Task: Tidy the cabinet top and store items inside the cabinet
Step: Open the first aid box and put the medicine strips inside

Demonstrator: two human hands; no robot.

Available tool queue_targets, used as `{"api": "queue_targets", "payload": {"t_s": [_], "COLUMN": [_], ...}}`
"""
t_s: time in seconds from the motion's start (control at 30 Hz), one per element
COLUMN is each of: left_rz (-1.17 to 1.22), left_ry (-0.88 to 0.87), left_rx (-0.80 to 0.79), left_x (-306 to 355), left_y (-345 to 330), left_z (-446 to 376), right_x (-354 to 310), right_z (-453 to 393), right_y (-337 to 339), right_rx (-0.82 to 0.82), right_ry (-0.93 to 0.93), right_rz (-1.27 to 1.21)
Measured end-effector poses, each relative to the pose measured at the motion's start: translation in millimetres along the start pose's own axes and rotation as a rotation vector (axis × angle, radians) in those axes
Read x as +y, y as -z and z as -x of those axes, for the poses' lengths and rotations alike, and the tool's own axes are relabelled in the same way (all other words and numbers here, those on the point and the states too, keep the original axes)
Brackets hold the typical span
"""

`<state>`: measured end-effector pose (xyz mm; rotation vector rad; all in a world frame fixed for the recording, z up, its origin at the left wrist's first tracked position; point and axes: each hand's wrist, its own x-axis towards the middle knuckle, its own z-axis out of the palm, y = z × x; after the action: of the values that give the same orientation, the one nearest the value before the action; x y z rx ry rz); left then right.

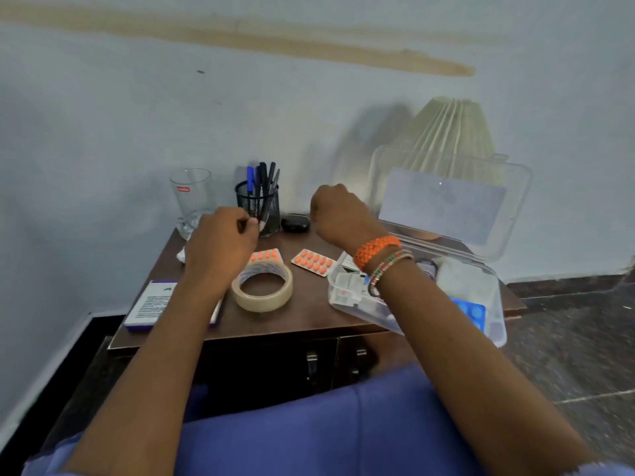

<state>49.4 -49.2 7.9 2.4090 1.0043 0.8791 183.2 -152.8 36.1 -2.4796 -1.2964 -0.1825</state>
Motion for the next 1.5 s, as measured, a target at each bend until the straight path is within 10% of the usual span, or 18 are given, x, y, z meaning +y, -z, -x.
{"api": "queue_targets", "payload": {"t_s": [0.3, 0.8, 1.07, 1.33, 1.5], "left_rz": [-0.027, -0.031, 0.095, 0.632, 0.637], "left_ry": [0.088, 0.044, 0.055, 0.201, 0.255], "left_rx": [-0.19, -0.259, -0.242, -0.17, 0.023], "left_x": [-30, -21, -11, 6, 2], "left_y": [-1, -3, -11, -13, -11], "left_z": [-11, -5, -10, -7, -12], "right_x": [-19, -5, -20, -34, -26], "right_z": [-34, -38, -43, -32, -24], "right_y": [-69, -79, -42, -24, -16], "right_rx": [-0.357, -0.19, 0.229, 0.085, 0.024], "right_ry": [-0.121, -0.213, -0.15, -0.348, -0.341], "right_rz": [0.051, -0.064, -0.752, -1.546, -1.468]}}
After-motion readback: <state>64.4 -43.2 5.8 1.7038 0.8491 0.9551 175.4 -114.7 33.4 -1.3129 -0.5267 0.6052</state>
